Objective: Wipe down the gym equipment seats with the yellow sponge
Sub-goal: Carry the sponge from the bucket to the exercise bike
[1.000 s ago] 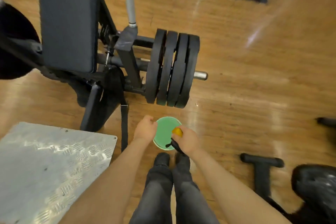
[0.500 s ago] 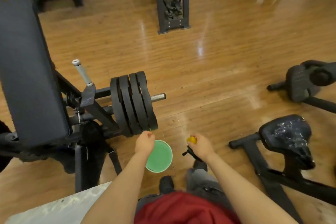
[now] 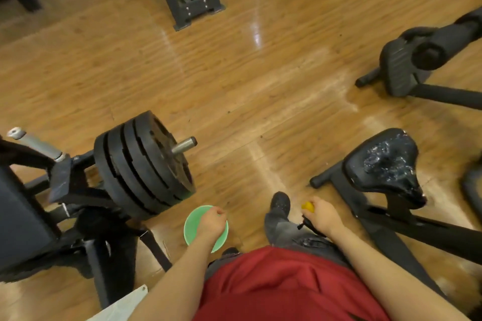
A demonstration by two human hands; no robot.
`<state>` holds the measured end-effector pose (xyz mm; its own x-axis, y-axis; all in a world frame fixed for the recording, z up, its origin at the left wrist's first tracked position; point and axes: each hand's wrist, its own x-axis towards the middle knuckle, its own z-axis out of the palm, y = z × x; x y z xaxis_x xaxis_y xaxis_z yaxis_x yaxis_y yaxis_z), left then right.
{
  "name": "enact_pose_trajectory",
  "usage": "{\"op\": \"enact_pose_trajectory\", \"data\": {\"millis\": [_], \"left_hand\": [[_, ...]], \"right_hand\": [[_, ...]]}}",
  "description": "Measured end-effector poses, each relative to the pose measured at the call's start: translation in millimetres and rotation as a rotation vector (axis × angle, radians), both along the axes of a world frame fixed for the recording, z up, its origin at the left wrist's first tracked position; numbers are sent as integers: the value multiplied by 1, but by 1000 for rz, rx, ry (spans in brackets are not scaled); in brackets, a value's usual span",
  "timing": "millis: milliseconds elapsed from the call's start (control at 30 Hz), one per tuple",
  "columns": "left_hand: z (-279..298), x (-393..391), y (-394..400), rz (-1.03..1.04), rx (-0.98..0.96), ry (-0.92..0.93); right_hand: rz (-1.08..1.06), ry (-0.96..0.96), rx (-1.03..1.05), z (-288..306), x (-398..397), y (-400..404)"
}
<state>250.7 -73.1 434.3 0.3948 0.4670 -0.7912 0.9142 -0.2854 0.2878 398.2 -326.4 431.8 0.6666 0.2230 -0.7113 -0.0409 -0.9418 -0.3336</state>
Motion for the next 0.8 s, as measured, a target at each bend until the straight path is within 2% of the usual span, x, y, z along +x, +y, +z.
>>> {"op": "enact_pose_trajectory", "data": {"millis": [233, 500, 700, 800], "left_hand": [[-2, 138, -17, -148, 35, 5], [0, 294, -30, -438, 13, -45], [-23, 456, -35, -811, 38, -100], [-29, 552, -45, -947, 44, -80]], "right_hand": [[-135, -25, 82, -5, 114, -31], [-435, 0, 64, -18, 170, -78], [-892, 5, 64, -39, 220, -98], [-1228, -75, 50, -37, 244, -85]]}}
